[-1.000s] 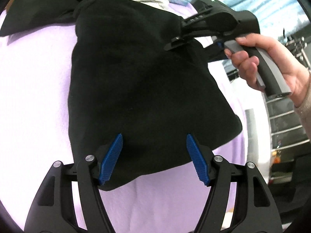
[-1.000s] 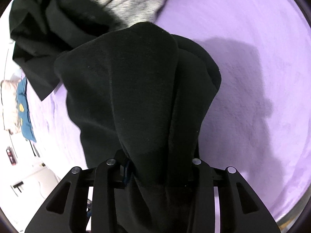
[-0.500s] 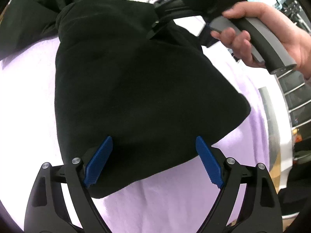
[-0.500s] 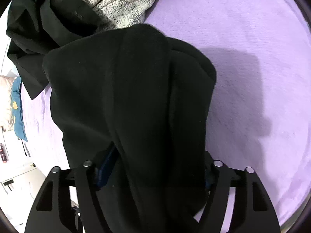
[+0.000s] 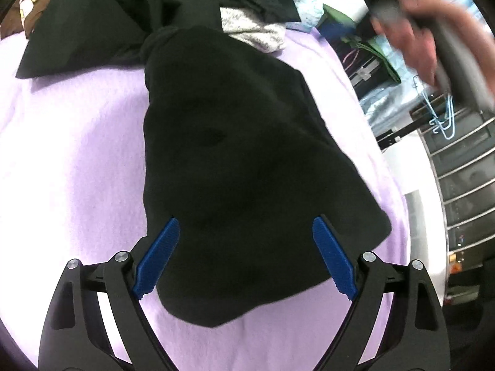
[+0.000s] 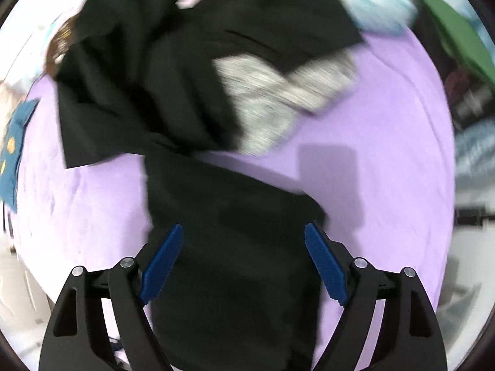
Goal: Fold large clothes
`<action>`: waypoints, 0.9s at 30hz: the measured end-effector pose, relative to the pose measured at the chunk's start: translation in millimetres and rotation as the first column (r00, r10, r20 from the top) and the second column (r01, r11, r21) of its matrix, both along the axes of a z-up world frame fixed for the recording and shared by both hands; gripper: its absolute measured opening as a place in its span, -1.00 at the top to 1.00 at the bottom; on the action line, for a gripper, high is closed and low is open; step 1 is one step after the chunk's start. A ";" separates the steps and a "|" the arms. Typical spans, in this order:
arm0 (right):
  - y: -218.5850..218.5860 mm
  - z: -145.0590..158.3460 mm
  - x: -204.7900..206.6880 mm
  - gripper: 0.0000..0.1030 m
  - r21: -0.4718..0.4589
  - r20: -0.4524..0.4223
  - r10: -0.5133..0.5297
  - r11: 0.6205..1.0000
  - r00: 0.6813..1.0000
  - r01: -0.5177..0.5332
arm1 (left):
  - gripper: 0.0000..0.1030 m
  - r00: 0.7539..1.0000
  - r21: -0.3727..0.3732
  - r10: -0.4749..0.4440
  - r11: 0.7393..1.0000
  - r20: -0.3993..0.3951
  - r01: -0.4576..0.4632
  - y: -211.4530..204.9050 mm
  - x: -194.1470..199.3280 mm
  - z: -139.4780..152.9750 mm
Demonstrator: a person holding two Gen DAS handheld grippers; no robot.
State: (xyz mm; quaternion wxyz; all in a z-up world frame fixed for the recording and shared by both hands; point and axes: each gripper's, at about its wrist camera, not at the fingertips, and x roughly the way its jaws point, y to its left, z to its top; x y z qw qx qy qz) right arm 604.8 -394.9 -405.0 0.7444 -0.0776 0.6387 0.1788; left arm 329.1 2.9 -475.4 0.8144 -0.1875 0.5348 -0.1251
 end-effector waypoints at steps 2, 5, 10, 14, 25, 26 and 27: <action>39.6 -3.0 -2.3 -0.55 -0.038 -0.001 0.056 0.998 0.998 -0.056 | -0.64 1.000 -0.006 -0.008 1.000 -0.007 0.008 -4.2 -1.4 -5.5; 79.1 -14.8 8.9 -0.51 -0.086 -0.033 0.086 0.992 0.996 -0.089 | -0.64 0.999 -0.014 -0.032 0.999 -0.023 0.032 -14.3 -8.7 -17.9; 121.7 -52.7 14.8 -0.01 -0.209 -0.107 0.156 0.962 0.982 -0.176 | -0.69 0.998 0.075 -0.067 0.995 0.014 0.065 -36.7 -15.7 -25.1; 130.5 -74.0 22.3 -0.06 -0.292 -0.116 0.154 0.939 0.981 -0.181 | -0.70 0.998 0.061 -0.063 0.996 0.015 0.062 -38.1 -17.4 -30.2; 126.9 -128.5 38.0 -0.08 -0.324 -0.147 0.093 0.936 0.985 -0.136 | -0.71 0.999 0.024 -0.046 0.999 0.017 0.045 -34.9 -20.8 -36.0; 125.1 -132.8 39.6 -0.08 -0.319 -0.151 0.082 0.939 0.985 -0.127 | -0.71 0.999 0.020 -0.040 0.999 0.018 0.040 -34.1 -21.6 -36.2; 122.4 -137.6 41.5 -0.08 -0.311 -0.155 0.069 0.943 0.986 -0.115 | -0.71 0.999 0.013 -0.033 0.999 0.018 0.033 -33.3 -22.1 -36.4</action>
